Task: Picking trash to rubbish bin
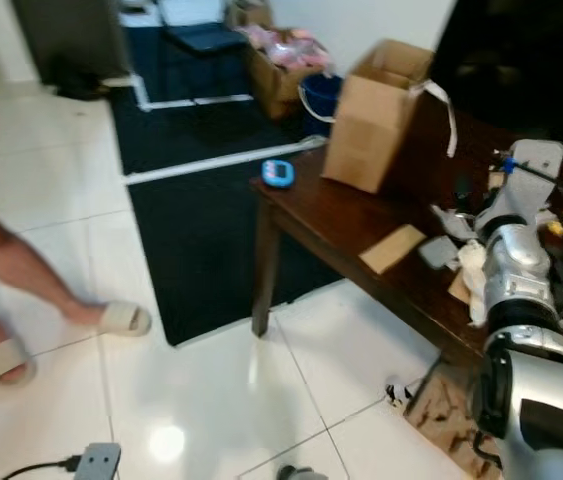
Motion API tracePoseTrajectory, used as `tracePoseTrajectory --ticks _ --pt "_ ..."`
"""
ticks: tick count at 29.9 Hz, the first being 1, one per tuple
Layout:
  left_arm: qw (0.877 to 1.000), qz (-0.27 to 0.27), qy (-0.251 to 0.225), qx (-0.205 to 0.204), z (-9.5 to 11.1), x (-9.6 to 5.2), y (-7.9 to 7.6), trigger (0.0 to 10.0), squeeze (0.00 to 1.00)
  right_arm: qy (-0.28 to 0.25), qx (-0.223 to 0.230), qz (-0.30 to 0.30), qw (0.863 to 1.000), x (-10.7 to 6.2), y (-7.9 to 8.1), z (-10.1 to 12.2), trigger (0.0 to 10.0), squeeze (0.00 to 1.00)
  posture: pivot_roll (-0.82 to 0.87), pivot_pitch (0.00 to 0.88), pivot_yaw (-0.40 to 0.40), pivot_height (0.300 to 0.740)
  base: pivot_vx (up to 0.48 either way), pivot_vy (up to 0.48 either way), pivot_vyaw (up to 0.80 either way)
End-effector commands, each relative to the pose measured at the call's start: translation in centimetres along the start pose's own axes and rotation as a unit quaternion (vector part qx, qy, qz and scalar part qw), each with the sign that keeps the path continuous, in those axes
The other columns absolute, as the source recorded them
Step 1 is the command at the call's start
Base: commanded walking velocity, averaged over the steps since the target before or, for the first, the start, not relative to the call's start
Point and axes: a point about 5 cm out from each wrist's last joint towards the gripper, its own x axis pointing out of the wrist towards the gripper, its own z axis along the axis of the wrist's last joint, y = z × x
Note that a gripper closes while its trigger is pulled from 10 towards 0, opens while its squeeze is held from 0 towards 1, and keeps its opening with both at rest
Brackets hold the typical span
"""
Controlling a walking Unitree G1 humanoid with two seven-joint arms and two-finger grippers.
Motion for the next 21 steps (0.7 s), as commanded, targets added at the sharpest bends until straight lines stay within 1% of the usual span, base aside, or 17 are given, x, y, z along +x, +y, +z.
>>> tracePoseTrajectory --ticks 1,2,4,5,6,8,11,13,14,15,16,17,18,19,21 --pt "1.0 -0.019 0.02 0.001 -1.1 -0.1 -1.0 10.0 0.0 0.026 -0.034 -0.014 0.999 0.0 -0.8 -0.3 10.0 0.0 0.22 0.105 -0.076 0.74 0.0 0.0 -0.8" --pt "1.0 -0.018 0.02 0.0 -1.2 -0.1 -1.0 10.0 0.0 0.04 -0.05 -0.007 0.998 0.0 -0.8 -0.6 10.0 0.0 0.22 0.105 -0.076 0.74 0.0 0.0 -0.8" --pt "1.0 -0.018 0.02 0.0 -1.2 -0.1 -1.0 10.0 0.0 0.04 -0.05 -0.007 0.998 0.0 -0.8 -0.6 10.0 0.0 0.22 0.105 -0.076 0.74 0.0 0.0 -0.8" --pt "1.0 -0.017 0.021 -0.001 -1.2 -0.1 -1.0 10.0 0.0 0.062 -0.078 0.005 0.995 -0.1 -0.8 -1.1 10.0 0.0 0.22 0.105 -0.076 0.74 0.0 0.0 -0.8" --pt "1.0 -0.017 0.021 -0.001 -1.2 -0.1 -1.0 10.0 0.0 0.062 -0.078 0.005 0.995 -0.1 -0.8 -1.1 10.0 0.0 0.22 0.105 -0.076 0.74 0.0 0.0 -0.8" --pt "1.0 -0.014 0.021 -0.004 -1.3 -0.1 -0.9 10.0 0.0 0.084 -0.11 0.014 0.99 -0.2 -0.8 -1.7 10.0 0.0 0.21 0.111 -0.072 0.74 0.0 0.0 -0.8" --pt "1.0 -0.013 0.02 -0.006 -1.3 -0.1 -0.9 10.0 0.0 0.092 -0.118 0.016 0.989 -0.3 -0.8 -1.9 10.0 0.0 0.21 0.111 -0.072 0.74 0.0 0.0 -0.8" --pt "1.0 -0.013 0.019 -0.009 -1.3 -0.1 -0.8 10.0 0.0 0.158 -0.112 0.057 0.979 -0.9 0.0 -3.9 10.0 0.0 0.21 0.109 -0.072 0.74 0.0 0.0 -0.74" --pt "1.0 -0.013 0.019 -0.009 -1.3 -0.1 -0.8 10.0 0.0 0.158 -0.112 0.057 0.979 -0.9 0.0 -3.9 10.0 0.0 0.21 0.109 -0.072 0.74 0.0 0.0 -0.68" --pt "1.0 -0.013 0.018 -0.011 -1.2 -0.1 -0.9 10.0 0.0 0.214 -0.068 0.106 0.969 -1.7 1.0 -5.7 10.0 0.0 0.21 0.109 -0.072 0.74 0.0 0.0 0.0" --pt "1.0 -0.013 0.017 -0.012 -1.2 -0.1 -0.9 10.0 0.0 0.226 -0.051 0.125 0.965 -1.9 1.5 -6.1 10.0 0.0 0.21 0.109 -0.072 0.74 0.0 0.0 0.0" --pt "1.0 -0.013 0.017 -0.012 -1.1 -0.1 -0.9 10.0 0.0 0.228 -0.022 0.142 0.963 -1.9 2.0 -6.2 10.0 0.0 0.21 0.109 -0.072 0.74 0.0 0.0 0.0" --pt "1.0 -0.013 0.017 -0.012 -1.1 -0.1 -0.9 10.0 0.0 0.228 -0.022 0.142 0.963 -1.9 2.0 -6.2 10.0 0.0 0.21 0.109 -0.072 0.74 0.0 0.0 0.0" --pt "1.0 -0.013 0.017 -0.012 -1.1 -0.1 -0.9 10.0 0.0 0.226 -0.008 0.144 0.963 -1.9 2.1 -6.2 10.0 0.0 0.21 0.109 -0.072 0.74 0.0 0.0 0.0" --pt "1.0 -0.013 0.017 -0.012 -1.1 -0.1 -0.9 10.0 0.0 0.226 -0.008 0.144 0.963 -1.9 2.1 -6.2 10.0 0.0 0.21 0.109 -0.072 0.74 0.0 0.0 0.0"
